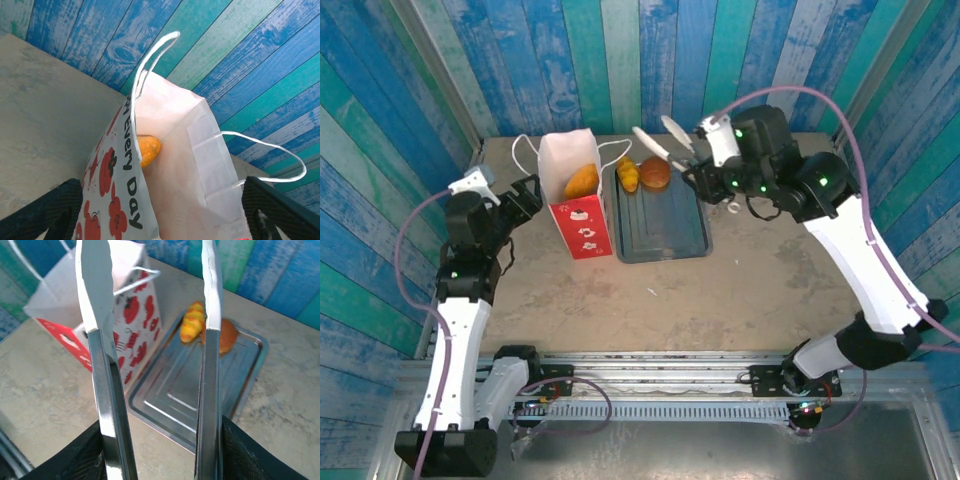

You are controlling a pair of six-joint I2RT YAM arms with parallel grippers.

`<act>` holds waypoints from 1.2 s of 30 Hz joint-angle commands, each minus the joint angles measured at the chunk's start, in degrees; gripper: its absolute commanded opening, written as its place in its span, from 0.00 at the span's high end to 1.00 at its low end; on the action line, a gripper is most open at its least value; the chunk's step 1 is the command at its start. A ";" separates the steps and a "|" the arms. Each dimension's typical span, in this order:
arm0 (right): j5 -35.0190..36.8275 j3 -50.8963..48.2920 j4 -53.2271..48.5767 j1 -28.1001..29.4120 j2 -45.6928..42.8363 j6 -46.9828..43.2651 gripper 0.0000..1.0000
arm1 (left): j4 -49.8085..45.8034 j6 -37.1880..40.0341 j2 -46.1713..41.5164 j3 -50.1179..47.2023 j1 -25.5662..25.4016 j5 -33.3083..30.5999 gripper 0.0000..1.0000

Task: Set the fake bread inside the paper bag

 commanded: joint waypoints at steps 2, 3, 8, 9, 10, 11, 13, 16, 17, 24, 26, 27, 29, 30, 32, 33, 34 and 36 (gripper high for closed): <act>0.18 -8.52 6.85 -5.68 -4.50 1.17 0.45 | -1.26 2.93 -3.89 0.08 0.25 -3.86 0.07; 0.14 -11.08 7.79 -6.70 -5.30 0.80 0.46 | -1.00 3.61 -5.08 -0.34 0.26 -3.87 0.05; -0.19 -22.04 12.75 -9.29 -6.85 -1.49 0.45 | -0.49 6.20 -10.45 -2.77 0.26 -5.39 0.06; -0.01 -23.55 13.32 -9.49 -6.42 -2.16 0.45 | -0.49 6.56 -11.44 -3.28 0.26 -5.67 0.06; 0.65 -24.70 13.99 -9.63 -6.03 -2.42 0.45 | -0.62 6.74 -12.26 -3.74 0.25 -5.80 0.06; 1.67 -25.71 14.63 -9.71 -5.47 -2.89 0.45 | -0.82 7.02 -13.15 -4.18 0.23 -6.05 0.06; 2.86 -27.64 16.55 -9.72 -4.23 -4.83 0.45 | -1.56 7.72 -14.41 -4.85 0.18 -6.16 0.06; 4.86 -29.90 19.62 -9.85 -1.65 -7.87 0.44 | -3.28 9.77 -15.53 -5.10 0.30 -6.25 0.06; 5.36 -30.38 20.57 -9.83 -0.45 -8.83 0.43 | -3.99 10.39 -15.78 -5.05 0.26 -6.48 0.06; 5.41 -31.66 28.02 -9.88 8.98 -15.59 0.42 | -5.12 12.15 -17.58 -5.97 0.21 -6.29 0.06; 5.84 -31.92 31.02 -9.90 11.34 -16.64 0.41 | -4.89 12.07 -17.71 -6.37 0.22 -6.18 0.06; 6.20 -31.70 32.40 -9.97 12.59 -17.01 0.41 | -4.84 12.00 -17.60 -6.37 0.29 -6.16 0.06; 6.03 -31.03 34.05 -9.98 14.83 -17.96 0.40 | -4.89 12.19 -17.56 -6.34 0.27 -6.16 0.06; 5.89 -30.62 34.71 -9.96 16.02 -18.39 0.38 | -4.97 12.28 -17.56 -6.33 0.25 -6.24 0.06; 5.65 -29.63 35.59 -10.04 18.22 -19.21 0.36 | -5.06 12.34 -17.41 -6.24 0.26 -6.50 0.06; 5.47 -28.90 35.81 -10.05 19.61 -19.53 0.35 | -5.06 12.34 -17.39 -6.27 0.26 -6.68 0.06; 5.31 -28.22 35.91 -10.10 20.81 -19.84 0.34 | -4.96 12.40 -17.32 -6.35 0.26 -6.91 0.06; 5.40 -26.64 35.84 -10.26 23.00 -19.95 0.34 | -4.85 12.34 -17.15 -6.49 0.26 -7.04 0.06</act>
